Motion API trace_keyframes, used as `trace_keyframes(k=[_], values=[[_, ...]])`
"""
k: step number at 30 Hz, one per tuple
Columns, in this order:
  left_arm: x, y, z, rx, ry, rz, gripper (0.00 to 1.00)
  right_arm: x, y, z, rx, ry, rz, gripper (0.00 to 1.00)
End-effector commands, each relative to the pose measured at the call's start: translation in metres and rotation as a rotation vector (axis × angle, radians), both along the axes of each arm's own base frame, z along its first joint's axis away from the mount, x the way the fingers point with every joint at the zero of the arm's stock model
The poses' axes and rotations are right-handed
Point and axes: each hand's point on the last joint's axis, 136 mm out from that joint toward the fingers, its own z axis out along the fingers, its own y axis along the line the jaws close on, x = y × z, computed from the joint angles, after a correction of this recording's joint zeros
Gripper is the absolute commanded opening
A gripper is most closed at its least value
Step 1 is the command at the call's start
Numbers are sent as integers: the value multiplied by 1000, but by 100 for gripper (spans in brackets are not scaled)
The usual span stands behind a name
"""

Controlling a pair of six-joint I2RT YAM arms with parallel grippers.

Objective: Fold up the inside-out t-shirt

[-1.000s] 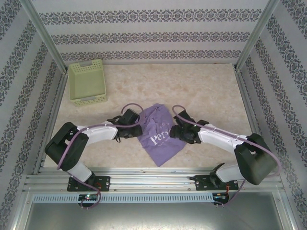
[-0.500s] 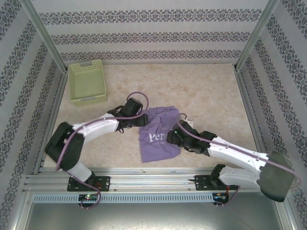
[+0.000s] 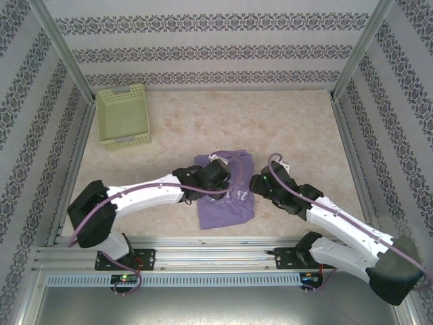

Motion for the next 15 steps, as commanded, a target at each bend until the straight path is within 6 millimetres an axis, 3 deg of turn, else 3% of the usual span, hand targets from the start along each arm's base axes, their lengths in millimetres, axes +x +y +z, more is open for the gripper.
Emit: trace_keyframes(k=[1, 7, 13, 15], values=[[13, 8, 7, 75, -53, 29, 52, -1, 9, -13, 29, 20, 36, 67], [30, 11, 14, 82, -87, 59, 22, 3, 27, -29, 4, 71, 91, 67], [49, 27, 24, 82, -100, 110, 1, 7, 43, -45, -39, 118, 137, 66], [56, 33, 25, 72, -92, 126, 0, 8, 48, -50, -54, 137, 151, 66]])
